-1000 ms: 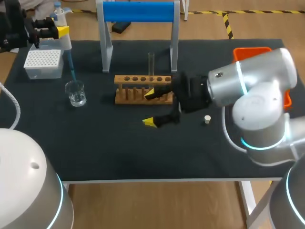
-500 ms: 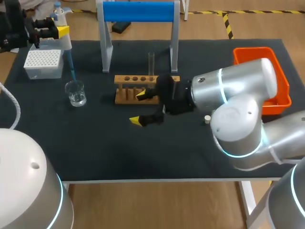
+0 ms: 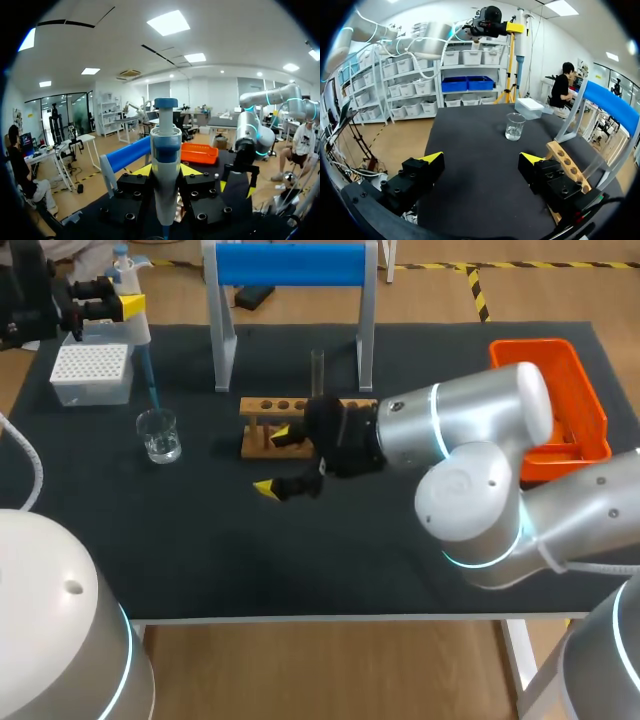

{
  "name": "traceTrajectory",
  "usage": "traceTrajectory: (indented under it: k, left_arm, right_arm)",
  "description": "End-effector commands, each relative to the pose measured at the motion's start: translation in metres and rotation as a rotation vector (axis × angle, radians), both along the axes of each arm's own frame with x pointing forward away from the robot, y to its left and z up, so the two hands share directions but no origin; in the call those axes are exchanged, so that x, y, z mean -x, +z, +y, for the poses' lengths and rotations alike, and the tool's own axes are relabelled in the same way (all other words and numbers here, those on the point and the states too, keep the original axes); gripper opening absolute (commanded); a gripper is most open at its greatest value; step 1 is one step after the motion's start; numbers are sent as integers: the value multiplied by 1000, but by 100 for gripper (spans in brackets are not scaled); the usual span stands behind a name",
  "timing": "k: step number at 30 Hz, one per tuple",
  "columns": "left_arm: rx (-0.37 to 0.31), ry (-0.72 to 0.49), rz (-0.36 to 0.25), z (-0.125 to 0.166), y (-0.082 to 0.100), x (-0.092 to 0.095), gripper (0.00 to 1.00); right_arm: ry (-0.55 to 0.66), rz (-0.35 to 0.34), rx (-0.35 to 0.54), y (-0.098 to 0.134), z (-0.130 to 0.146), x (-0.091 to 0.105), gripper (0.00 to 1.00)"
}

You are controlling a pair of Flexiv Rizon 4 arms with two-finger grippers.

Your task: Invert the test tube, pick up the pipette, mount the tip to pipette, aspirate from beaker and dispense into the tube, eject the tip, return the pipette, and cap with the stopper.

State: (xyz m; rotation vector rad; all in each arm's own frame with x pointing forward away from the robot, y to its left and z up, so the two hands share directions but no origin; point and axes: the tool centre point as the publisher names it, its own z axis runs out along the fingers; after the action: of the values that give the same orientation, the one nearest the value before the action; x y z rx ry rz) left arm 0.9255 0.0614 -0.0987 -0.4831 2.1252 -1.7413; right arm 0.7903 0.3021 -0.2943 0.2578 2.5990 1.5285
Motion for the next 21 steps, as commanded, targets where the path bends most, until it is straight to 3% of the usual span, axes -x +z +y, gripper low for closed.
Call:
traceTrajectory:
  k: [1,21]
  left_arm:
    - [2,3,-4,-1,-1,0,0]
    - [2,3,-4,-1,-1,0,0]
  right_arm:
    - [-3,-5,-5,3,-1,2,100]
    - [-3,-5,-5,3,-1,2,100]
